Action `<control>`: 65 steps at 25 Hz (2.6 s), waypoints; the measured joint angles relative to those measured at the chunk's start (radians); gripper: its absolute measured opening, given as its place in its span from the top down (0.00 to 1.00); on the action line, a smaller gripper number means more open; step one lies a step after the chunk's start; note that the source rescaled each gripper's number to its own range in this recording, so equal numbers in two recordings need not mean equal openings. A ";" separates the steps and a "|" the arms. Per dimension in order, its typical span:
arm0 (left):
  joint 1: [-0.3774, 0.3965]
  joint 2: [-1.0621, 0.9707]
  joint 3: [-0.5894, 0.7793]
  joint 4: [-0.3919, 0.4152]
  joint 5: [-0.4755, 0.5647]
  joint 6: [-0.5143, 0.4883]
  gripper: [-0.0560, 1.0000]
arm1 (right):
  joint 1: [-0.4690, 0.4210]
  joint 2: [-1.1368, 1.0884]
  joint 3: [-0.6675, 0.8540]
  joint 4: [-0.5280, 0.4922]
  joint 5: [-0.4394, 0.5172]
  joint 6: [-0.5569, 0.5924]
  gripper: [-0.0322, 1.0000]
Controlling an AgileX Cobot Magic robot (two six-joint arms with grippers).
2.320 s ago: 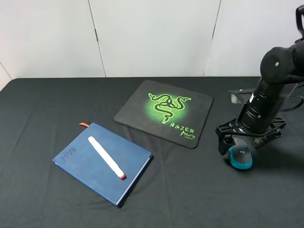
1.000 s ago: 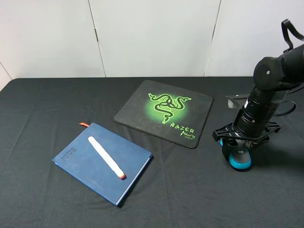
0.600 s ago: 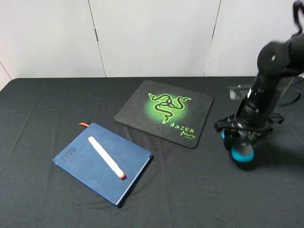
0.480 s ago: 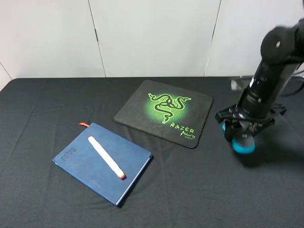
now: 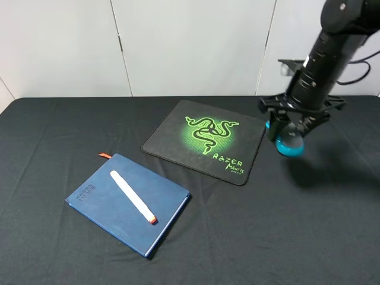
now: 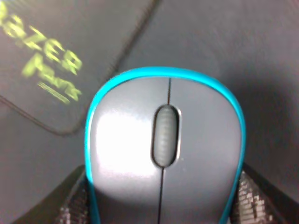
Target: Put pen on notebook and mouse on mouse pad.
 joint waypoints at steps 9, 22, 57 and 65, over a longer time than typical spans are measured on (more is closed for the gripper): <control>0.000 0.000 0.000 0.000 0.000 0.000 0.00 | 0.140 0.239 -0.339 -0.019 0.112 0.006 0.94; 0.000 0.000 0.000 0.000 0.000 0.000 0.00 | 0.185 0.552 -0.748 0.023 0.165 0.003 0.94; 0.000 0.000 0.000 0.000 0.000 0.000 0.00 | 0.185 0.551 -0.779 0.022 0.167 -0.039 0.00; 0.000 0.000 0.000 0.000 0.001 0.000 0.00 | 0.185 0.428 -0.749 0.013 0.168 -0.039 0.00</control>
